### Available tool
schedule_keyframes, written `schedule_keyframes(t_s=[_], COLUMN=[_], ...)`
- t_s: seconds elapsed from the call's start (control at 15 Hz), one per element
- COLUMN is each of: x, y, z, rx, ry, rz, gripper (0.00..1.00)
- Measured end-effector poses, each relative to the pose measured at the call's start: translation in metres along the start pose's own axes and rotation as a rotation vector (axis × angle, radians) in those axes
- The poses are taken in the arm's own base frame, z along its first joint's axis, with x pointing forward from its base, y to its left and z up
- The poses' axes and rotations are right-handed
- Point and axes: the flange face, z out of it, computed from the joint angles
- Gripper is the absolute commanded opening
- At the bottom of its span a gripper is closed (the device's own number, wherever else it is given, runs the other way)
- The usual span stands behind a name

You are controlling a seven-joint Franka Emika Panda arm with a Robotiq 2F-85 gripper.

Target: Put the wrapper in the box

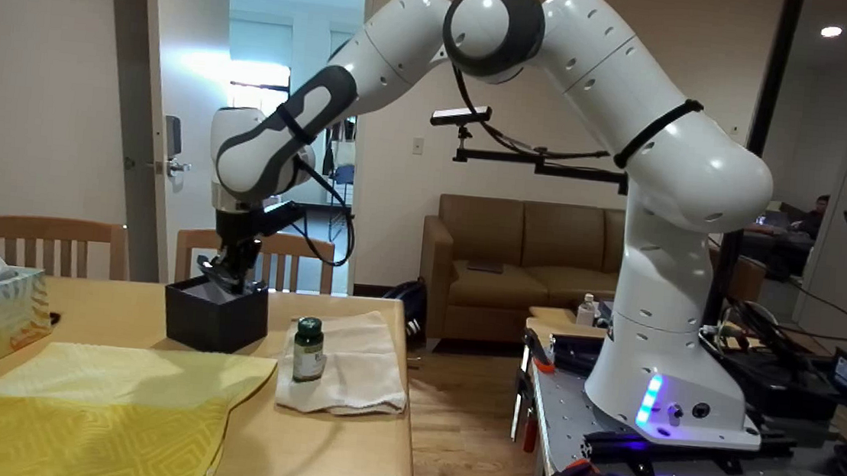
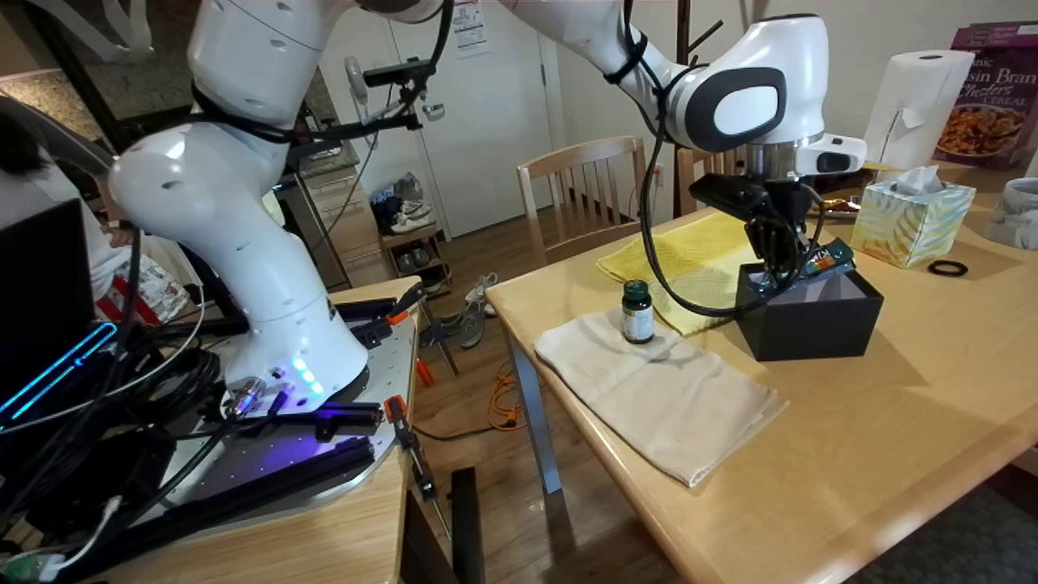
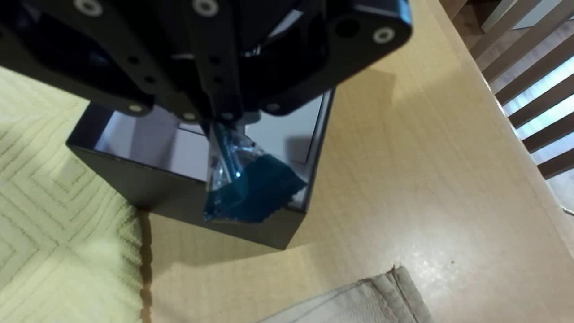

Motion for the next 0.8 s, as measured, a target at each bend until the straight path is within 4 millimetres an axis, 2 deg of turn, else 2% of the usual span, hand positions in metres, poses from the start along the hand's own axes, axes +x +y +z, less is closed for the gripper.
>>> schedule_keyframes(t_s=[0.2,0.27,0.4,0.8], x=[0.007,0.009,0.012,0.014], y=[-0.002,-0.003,-0.007,-0.012], z=[0.009,0.011,0.017,0.034], rx=[0.018,0.028,0.047,0.082], ry=[0.011,0.013,0.016,0.011], rz=[-0.024,-0.034,-0.051,-0.074], gripper=[0.03,0.27,0.30,0.68])
